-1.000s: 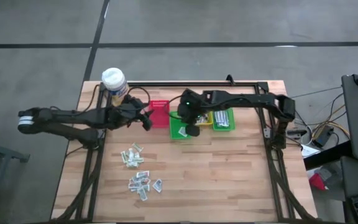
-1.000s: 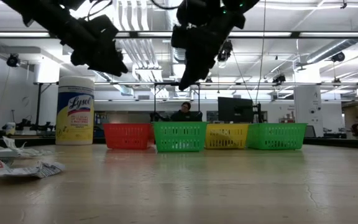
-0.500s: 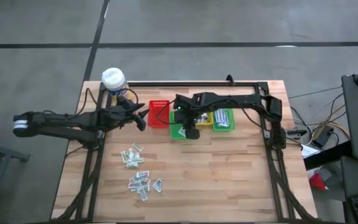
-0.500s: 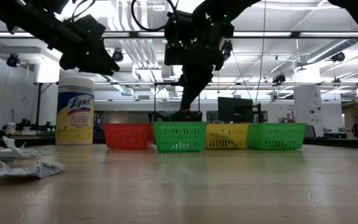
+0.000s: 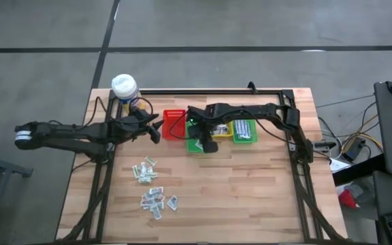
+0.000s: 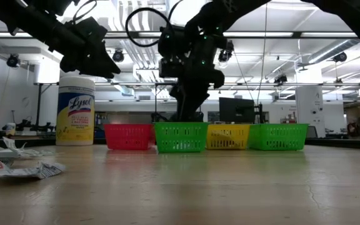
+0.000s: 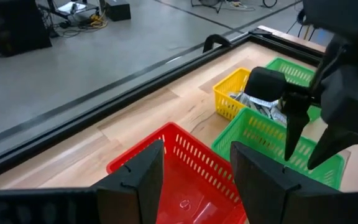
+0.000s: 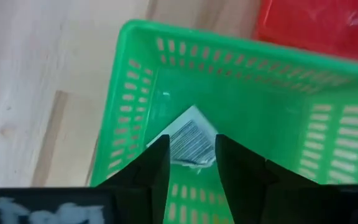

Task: Pick & Place First Aid Supplies
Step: Put the alcohol pad into the yellow basket

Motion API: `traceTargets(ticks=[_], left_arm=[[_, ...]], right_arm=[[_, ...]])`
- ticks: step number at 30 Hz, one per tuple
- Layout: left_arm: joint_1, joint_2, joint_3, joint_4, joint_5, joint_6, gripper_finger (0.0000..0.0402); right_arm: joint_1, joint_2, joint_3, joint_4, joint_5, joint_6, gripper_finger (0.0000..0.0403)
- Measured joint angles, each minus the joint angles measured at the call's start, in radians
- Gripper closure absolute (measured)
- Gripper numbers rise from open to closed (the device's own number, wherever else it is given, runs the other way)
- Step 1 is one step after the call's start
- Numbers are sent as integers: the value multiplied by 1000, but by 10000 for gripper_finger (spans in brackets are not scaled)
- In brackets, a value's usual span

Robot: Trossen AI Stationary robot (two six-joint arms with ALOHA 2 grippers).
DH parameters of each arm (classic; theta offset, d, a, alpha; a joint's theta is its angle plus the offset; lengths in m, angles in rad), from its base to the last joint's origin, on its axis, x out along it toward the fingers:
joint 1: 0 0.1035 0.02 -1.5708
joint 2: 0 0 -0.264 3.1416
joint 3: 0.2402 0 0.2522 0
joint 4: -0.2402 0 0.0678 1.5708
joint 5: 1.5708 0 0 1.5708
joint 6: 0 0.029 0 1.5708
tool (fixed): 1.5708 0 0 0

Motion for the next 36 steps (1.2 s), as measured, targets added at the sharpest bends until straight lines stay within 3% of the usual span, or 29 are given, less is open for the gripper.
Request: traceTargets(ticks=[16, 28, 36], left_arm=[[1, 8, 0, 6, -3, -13, 221], [0, 8, 0, 6, -3, -27, 221], [0, 8, 0, 6, -3, -29, 221]], right_arm=[[-44, 109, 95, -71, 0, -70, 261], [-45, 312, 399, -369, 52, -96, 259], [-45, 345, 444, -383, 58, -81, 264]])
